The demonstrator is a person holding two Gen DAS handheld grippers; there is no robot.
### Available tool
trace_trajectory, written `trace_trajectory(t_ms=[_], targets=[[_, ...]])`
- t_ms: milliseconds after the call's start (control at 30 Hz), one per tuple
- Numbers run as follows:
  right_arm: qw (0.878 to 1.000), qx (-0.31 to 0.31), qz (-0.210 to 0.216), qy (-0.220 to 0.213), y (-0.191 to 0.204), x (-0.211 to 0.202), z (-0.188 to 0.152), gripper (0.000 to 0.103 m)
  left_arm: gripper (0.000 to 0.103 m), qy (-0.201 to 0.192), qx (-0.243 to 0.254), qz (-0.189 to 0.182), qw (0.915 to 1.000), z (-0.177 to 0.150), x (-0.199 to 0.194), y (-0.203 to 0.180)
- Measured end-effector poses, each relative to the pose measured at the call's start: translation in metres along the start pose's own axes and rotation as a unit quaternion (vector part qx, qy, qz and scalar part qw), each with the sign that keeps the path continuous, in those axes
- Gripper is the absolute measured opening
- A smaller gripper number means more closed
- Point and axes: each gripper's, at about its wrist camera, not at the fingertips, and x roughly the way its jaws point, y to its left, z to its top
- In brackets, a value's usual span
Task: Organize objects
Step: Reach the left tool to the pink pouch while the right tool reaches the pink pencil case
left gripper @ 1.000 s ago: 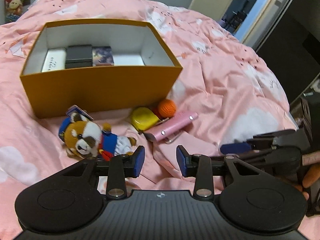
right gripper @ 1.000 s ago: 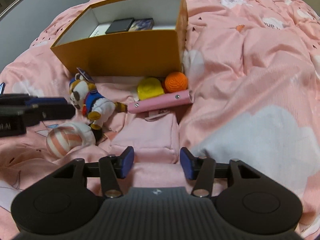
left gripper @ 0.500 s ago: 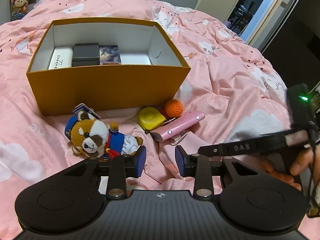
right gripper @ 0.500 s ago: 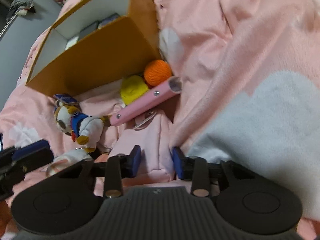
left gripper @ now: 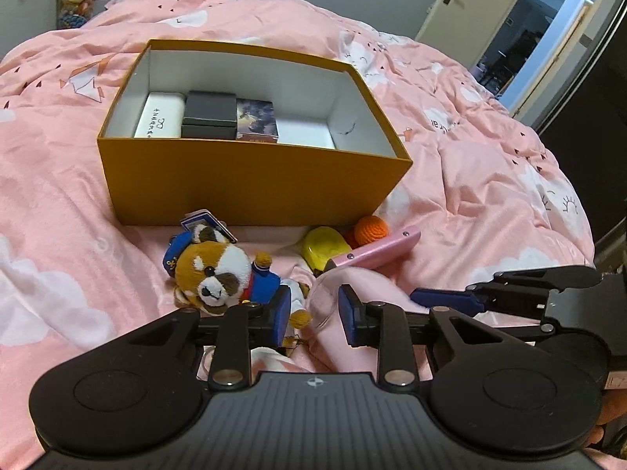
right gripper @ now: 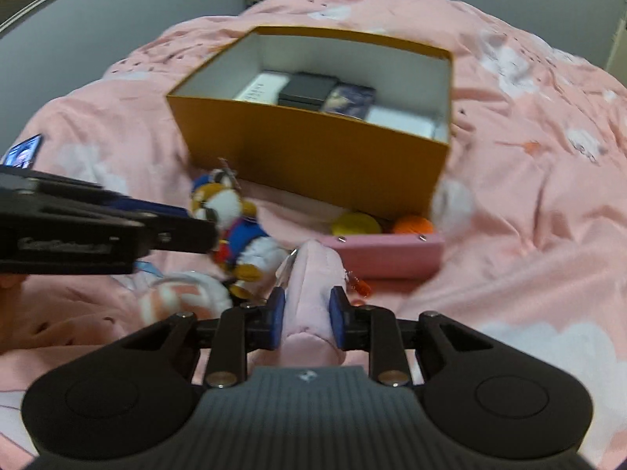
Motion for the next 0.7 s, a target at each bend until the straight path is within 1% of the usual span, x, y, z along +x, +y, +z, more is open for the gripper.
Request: trace_trajectory(t_ms=[67,133,267,300,333,367,400,433,467,567,633,700], targets=[[0.997,0.052,0.06,0.015,-0.013,0.007,0.002,0.028,0.034,0.001,-0.005,-0.002,1.0,0.0,0.001,0.002],[0.987,0.098,0.122,0.025,-0.023,0.012,0.003,0.032,0.034,0.003,-0.014,-0.001,0.9999,0.0,0.0,0.005],[0.974,0.14,0.176,0.034,-0.033,0.018,0.0,0.032,0.034,0.006,-0.037,-0.005,0.9993,0.002,0.0,0.011],[0.968,0.158,0.189,0.041,-0.036,0.021,-0.001,0.029,0.034,0.01,-0.044,-0.009,0.9989,0.002,0.002,0.012],[0.962,0.177,0.204,0.051,-0.039,0.025,-0.003,0.025,0.034,0.016,-0.053,-0.015,0.9983,0.002,0.004,0.013],[0.957,0.186,0.214,0.062,-0.038,0.03,-0.005,0.016,0.034,0.022,-0.061,-0.019,0.9977,0.002,0.006,0.014],[0.956,0.186,0.216,0.071,-0.035,0.033,-0.007,0.013,0.034,0.026,-0.067,-0.021,0.9972,0.001,0.008,0.015],[0.959,0.174,0.21,0.074,-0.028,0.032,-0.008,0.012,0.034,0.029,-0.069,-0.019,0.997,0.001,0.009,0.016],[0.964,0.16,0.201,0.068,-0.023,0.029,-0.006,0.012,0.034,0.03,-0.071,-0.016,0.9969,0.0,0.009,0.016],[0.98,0.127,0.152,0.031,-0.018,0.01,-0.001,0.014,0.034,0.027,-0.076,-0.014,0.9966,0.001,0.008,0.018],[0.985,0.127,0.119,0.003,-0.021,0.0,0.001,0.014,0.034,0.026,-0.075,-0.016,0.9967,0.001,0.008,0.018],[0.986,0.14,0.086,-0.019,-0.03,-0.007,0.001,0.014,0.034,0.028,-0.072,-0.018,0.9968,0.001,0.008,0.017]])
